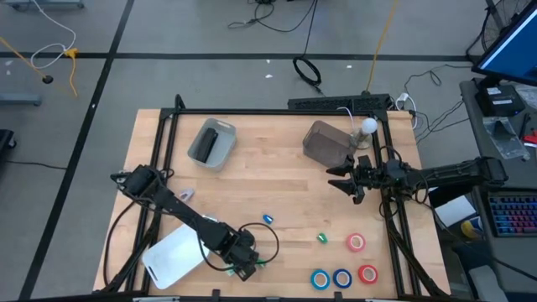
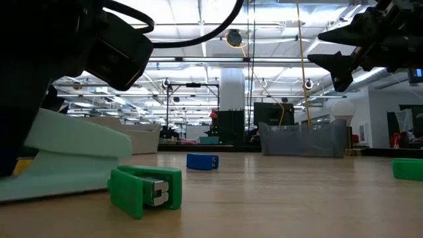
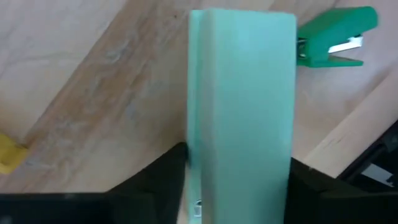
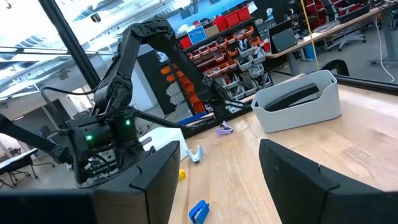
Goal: Pick and place Stapler, Stapler remover, tape
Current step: Put the big light green stapler into the gray bin
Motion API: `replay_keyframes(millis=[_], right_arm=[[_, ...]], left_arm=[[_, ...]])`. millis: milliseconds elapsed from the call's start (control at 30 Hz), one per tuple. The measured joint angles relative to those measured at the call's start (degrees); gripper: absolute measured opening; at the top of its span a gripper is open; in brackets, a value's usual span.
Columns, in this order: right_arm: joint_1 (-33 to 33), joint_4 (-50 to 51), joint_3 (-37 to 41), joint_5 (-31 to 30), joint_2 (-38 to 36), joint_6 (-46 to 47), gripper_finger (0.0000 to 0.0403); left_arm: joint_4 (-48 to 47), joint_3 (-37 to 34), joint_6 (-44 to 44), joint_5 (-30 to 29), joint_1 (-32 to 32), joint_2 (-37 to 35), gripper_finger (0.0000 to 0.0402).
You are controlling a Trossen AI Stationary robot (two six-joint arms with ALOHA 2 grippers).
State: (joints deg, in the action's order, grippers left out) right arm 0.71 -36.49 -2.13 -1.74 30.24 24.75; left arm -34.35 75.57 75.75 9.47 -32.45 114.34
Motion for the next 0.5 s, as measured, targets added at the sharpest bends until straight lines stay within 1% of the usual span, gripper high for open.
replay_keyframes(millis=[100,167,333,500], right_arm=[[0.0,0.0,0.0,0.0,0.0,0.0,0.0212],[0.0,0.1,0.0,0.0,0.0,-0.1,0.0212],[0.0,0.3,0.0,0.0,0.0,-0.1,0.0212],[0.0,0.8,0.0,0.0,0.0,-0.1,0.0212]], left_arm=[[0.2,0.0,0.0,0.7,0.1,-0.1,0.0126],[-0.1,0.5,0.0,1.4,0.4,-0.3,0.0109],[-2.1,3.3,-1.7,1.2,1.0,0.2,0.0109],[-10.5,9.2,-2.9,0.9,2.2,0.1,0.0115]])
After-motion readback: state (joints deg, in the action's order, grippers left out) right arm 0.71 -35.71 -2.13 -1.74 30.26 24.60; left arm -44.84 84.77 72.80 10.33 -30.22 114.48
